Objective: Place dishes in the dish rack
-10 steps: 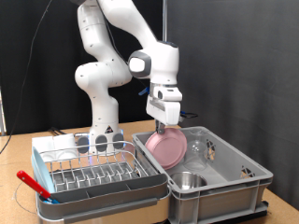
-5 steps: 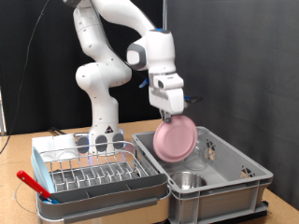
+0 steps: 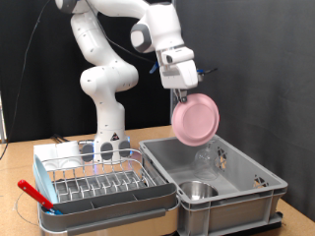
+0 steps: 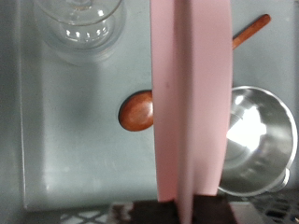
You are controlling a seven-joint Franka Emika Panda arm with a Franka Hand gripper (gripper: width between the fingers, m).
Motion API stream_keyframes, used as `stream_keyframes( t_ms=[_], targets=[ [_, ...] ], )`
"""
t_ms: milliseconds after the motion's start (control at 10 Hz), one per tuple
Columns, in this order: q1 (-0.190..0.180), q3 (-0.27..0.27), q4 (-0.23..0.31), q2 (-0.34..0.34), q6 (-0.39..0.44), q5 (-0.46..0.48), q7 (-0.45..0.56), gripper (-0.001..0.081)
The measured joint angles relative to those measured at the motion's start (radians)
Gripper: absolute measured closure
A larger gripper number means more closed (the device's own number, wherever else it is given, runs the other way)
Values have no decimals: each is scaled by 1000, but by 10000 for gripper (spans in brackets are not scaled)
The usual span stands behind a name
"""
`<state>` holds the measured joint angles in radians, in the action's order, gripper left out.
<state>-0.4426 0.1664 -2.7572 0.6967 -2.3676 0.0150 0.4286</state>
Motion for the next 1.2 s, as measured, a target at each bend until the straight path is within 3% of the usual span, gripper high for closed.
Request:
stream_keyframes(
  t_ms=[100,200,500,700,900,1000,1100,1200],
  targets=[
    [22,-26,11,27,43,-12,-25,788],
    [20,-22,7,22,40,-8,-19,788],
    [-10,-9,19,24,23,-82,218,788],
    [-12,-5,89,12,73,-181,385,788],
    [-15,30,187,-33,196,-222,608,788],
    [-38,54,254,-87,269,-223,721,788],
    [-36,52,242,-83,241,-221,684,788],
    [-48,58,229,-74,229,-210,737,788]
  ],
)
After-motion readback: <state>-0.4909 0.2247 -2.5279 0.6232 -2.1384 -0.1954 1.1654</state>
